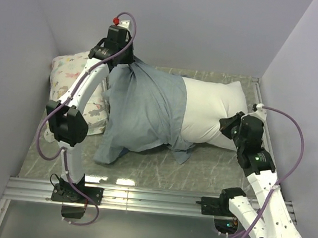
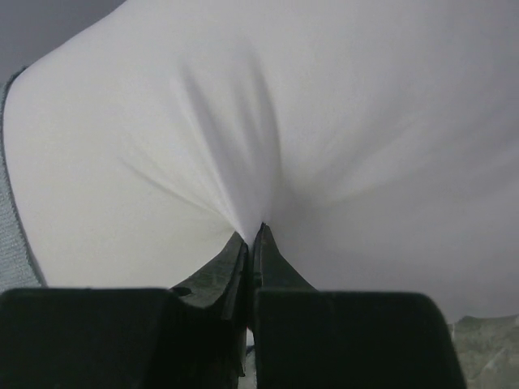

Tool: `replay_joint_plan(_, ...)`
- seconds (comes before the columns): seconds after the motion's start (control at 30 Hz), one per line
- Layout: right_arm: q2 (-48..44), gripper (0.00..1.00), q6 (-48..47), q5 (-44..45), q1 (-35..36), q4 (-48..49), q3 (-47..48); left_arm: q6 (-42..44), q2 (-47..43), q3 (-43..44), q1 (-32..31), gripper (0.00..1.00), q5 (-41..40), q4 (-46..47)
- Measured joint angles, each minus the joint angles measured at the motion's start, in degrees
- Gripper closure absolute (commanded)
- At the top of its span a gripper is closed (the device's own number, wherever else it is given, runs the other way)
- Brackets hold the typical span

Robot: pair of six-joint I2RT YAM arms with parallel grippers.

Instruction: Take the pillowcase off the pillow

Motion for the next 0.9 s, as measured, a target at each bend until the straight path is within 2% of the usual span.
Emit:
replay_joint_plan(0.33,3.43,1.0,-2.05,-1.25,0.63,-2.38,1.14,0.87,-1.55,-7.8,1.05,1.0,9.68,3.08)
replay_joint_plan(0.43,4.66,0.77,-3.13,-0.83,2.62,-2.93,1.14,1.81,-0.39,-7.72,-0.63,1.0,9.64,3.78)
replay_joint_plan(0.47,5.07,0.55,-3.72,-0.02,3.87,-3.02,1.2,2.12,0.15,-7.45,-1.31,0.99,9.57,4.02)
replay_joint_plan(0.5,5.42,0.45,-4.11,0.79,4.96,-3.04,1.29,2.23,0.63,-6.99,-1.84,0.96,9.51,4.15)
replay_joint_plan(0.53,5.75,0.37,-5.03,1.84,6.58,-3.06,1.51,2.38,1.27,-6.27,-2.38,0.91,9.46,4.24)
replay_joint_plan(0.57,5.99,0.29,-5.97,3.02,8.55,-3.17,1.99,2.56,1.77,-5.64,-2.84,0.74,9.22,4.39)
replay_joint_plan(0.63,6.56,0.22,-7.8,5.55,12.57,-3.45,3.43,2.95,2.14,-5.09,-3.5,0.6,8.61,4.92)
replay_joint_plan(0.67,6.8,0.2,-8.39,6.69,15.1,-3.67,4.09,2.99,2.14,-5.09,-3.74,0.45,7.93,5.27)
replay_joint_plan(0.77,7.41,0.17,-9.62,10.78,20.39,-4.15,4.83,3.28,1.79,-5.05,-4.5,0.28,5.35,6.6)
replay_joint_plan(0.9,6.88,0.16,-9.22,13.77,24.28,-5.44,1.66,3.61,-1.57,-6.8,-5.9,0.21,0.0,7.04)
